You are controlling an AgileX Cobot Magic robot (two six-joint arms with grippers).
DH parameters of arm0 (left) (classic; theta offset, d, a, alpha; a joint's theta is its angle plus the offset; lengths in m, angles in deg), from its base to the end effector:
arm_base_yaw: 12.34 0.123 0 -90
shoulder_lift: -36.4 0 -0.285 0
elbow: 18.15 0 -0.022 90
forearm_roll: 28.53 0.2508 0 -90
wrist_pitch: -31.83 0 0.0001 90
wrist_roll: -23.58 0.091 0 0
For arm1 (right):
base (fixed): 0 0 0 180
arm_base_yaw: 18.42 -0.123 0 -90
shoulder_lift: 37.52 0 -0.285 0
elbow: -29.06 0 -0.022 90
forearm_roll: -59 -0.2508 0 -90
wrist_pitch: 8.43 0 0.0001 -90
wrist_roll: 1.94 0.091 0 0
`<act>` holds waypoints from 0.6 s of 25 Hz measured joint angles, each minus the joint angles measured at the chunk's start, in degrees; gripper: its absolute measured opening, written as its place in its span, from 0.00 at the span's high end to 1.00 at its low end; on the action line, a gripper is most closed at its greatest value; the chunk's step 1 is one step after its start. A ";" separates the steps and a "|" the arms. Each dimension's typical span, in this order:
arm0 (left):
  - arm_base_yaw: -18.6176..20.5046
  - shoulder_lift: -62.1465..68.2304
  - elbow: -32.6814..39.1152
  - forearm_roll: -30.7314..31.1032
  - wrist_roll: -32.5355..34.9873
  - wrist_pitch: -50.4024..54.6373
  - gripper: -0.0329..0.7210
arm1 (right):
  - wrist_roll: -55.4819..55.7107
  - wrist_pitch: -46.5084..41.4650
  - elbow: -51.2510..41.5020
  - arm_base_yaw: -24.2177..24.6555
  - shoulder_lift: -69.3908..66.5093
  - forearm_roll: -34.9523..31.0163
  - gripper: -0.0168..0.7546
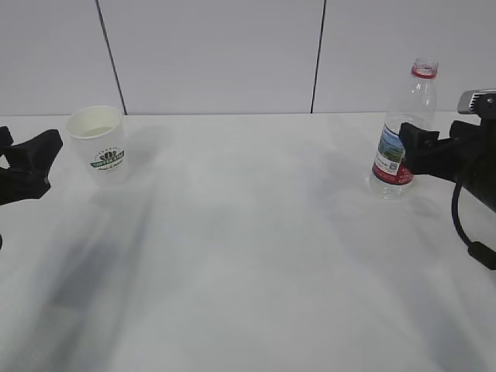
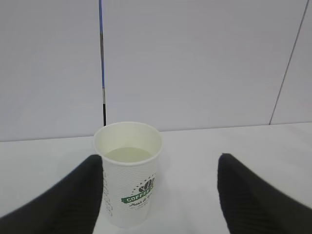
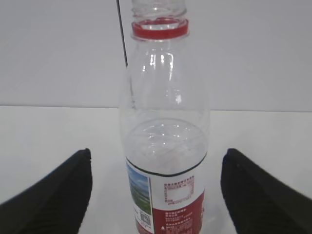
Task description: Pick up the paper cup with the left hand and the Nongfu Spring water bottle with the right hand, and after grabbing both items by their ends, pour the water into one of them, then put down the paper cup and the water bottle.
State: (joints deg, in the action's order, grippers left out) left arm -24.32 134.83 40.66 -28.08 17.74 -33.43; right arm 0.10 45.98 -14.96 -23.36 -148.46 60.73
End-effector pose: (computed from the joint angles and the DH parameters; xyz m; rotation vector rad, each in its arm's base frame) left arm 0.2445 -0.0525 0.1789 0.0944 1.6080 -0.2441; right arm 0.3160 0.0296 0.1545 -0.0778 1.7544 0.0975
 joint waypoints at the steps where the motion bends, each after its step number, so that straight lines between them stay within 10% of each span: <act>1: 0.00 0.00 0.00 0.00 0.00 0.00 0.24 | 0.00 0.00 -0.76 0.00 0.63 0.00 0.17; 15: 0.00 -11.23 0.13 0.00 0.00 1.51 0.24 | 0.00 -0.47 -9.35 0.00 11.23 0.22 0.21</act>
State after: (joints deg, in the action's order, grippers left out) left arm -24.32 123.59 40.79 -28.08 17.74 -31.91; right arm 0.10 45.51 -24.31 -23.36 -137.22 60.95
